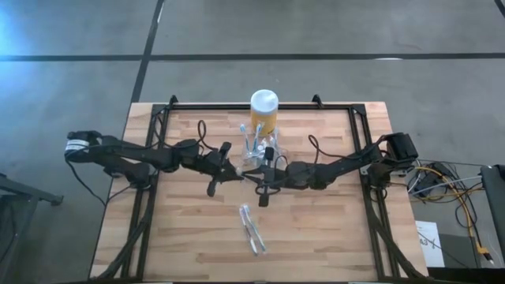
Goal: Pick & Place toothbrushing station
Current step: Put the blue toothbrush into the transparent organizer
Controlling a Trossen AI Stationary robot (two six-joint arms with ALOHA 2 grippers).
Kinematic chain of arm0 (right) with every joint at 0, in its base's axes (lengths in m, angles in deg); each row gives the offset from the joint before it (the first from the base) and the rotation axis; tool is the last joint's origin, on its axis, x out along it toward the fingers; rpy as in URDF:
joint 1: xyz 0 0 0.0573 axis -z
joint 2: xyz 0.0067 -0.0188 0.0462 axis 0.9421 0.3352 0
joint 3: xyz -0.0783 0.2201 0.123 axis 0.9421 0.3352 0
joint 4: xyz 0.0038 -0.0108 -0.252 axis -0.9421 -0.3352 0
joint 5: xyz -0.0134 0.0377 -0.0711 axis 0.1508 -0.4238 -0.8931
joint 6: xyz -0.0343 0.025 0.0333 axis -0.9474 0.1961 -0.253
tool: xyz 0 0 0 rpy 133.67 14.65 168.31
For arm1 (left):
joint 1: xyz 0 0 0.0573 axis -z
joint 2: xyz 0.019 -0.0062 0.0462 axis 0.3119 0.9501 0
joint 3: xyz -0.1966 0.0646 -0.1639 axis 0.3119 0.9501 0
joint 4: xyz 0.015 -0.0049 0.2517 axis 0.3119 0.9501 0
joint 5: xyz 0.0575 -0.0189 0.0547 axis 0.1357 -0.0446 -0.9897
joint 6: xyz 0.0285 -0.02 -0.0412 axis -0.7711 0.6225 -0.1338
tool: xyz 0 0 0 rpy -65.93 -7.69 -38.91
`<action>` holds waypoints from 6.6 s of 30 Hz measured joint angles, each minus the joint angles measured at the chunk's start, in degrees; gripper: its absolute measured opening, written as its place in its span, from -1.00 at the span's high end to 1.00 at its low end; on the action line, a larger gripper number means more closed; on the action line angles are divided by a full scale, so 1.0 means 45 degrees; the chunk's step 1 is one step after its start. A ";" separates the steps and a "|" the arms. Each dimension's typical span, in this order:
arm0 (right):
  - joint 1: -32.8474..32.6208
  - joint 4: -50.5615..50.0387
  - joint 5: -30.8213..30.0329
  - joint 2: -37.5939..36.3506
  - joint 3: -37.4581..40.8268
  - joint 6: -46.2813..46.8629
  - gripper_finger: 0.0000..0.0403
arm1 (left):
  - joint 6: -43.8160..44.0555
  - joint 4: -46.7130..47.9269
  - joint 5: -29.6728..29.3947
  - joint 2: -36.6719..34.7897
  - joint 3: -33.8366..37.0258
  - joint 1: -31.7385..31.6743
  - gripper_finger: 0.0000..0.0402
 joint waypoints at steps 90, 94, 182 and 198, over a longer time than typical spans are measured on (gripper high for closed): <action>0.1477 0.0119 0.1943 -1.4051 1.1861 0.3580 0.96 | 0.0403 -0.6612 -0.2031 0.5013 0.0675 -0.3934 0.85; 0.1477 0.0124 0.1943 -1.3952 1.1861 0.3628 0.96 | 0.0312 -0.6620 -0.2317 0.5587 0.0691 -0.3934 0.85; 0.0962 0.0799 0.2089 -1.2609 1.1856 0.4580 0.96 | -0.0674 0.4791 0.0169 -0.9783 0.5041 -0.4090 0.98; 0.0655 0.0369 0.1230 -1.2077 1.1326 0.5521 0.96 | 0.0248 0.6166 0.0618 -1.2837 0.6207 -0.4104 0.98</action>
